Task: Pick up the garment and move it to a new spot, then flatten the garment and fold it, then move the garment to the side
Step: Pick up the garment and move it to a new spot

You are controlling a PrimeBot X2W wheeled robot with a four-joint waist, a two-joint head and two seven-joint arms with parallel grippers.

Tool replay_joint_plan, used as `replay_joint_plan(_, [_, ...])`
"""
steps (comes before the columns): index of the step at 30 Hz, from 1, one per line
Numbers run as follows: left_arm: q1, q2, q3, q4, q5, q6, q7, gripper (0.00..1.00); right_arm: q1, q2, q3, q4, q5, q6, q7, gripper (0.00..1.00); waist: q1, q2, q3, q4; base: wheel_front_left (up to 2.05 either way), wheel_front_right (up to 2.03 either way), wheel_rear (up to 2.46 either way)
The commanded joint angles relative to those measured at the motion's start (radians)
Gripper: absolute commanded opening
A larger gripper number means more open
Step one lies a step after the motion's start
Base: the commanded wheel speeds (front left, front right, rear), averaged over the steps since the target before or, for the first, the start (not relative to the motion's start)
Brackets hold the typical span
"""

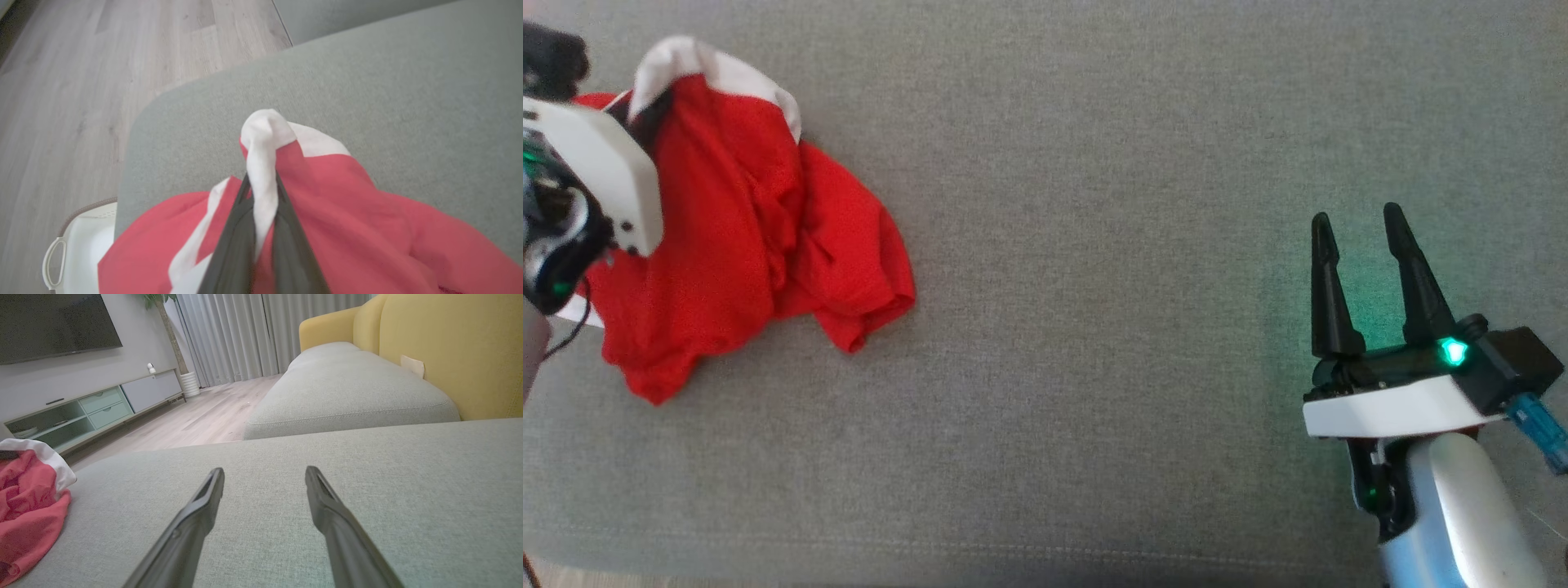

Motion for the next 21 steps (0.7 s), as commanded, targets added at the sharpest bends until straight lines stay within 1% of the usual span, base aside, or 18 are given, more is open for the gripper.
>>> replay_joint_plan(1, [-0.069,0.049,0.062,-0.008,-0.007,0.002,-0.028,0.0,-0.023,-0.004,0.027,-0.026,0.011,-0.001,-0.009,1.0,-0.0001,0.0,-0.019,0.002,0.0,0.0,0.0])
replay_joint_plan(5, [-0.099,0.024,0.084,-0.003,-0.022,0.002,-0.09,0.0,-0.009,-0.004,0.031,-0.015,0.02,-0.001,-0.009,1.0,-0.0001,0.0,-0.063,0.011,0.0,0.0,0.0])
replay_joint_plan(10, [-0.122,-0.003,0.116,-0.052,-0.042,0.008,-0.166,0.0,0.011,-0.004,0.059,-0.002,0.028,-0.001,-0.009,1.0,-0.0001,0.0,-0.116,0.011,0.0,0.0,0.0])
replay_joint_plan(15, [-0.118,-0.033,0.138,-0.145,-0.048,0.04,-0.24,0.0,0.026,-0.004,0.073,0.007,0.044,-0.001,-0.009,1.0,-0.0001,0.0,-0.173,-0.005,0.0,0.0,0.0])
replay_joint_plan(21, [-0.094,-0.095,0.145,-0.275,-0.061,0.093,-0.282,0.0,0.043,-0.004,0.066,0.009,0.056,-0.001,-0.009,1.0,-0.0001,0.0,-0.23,-0.036,0.0,0.0,0.0])
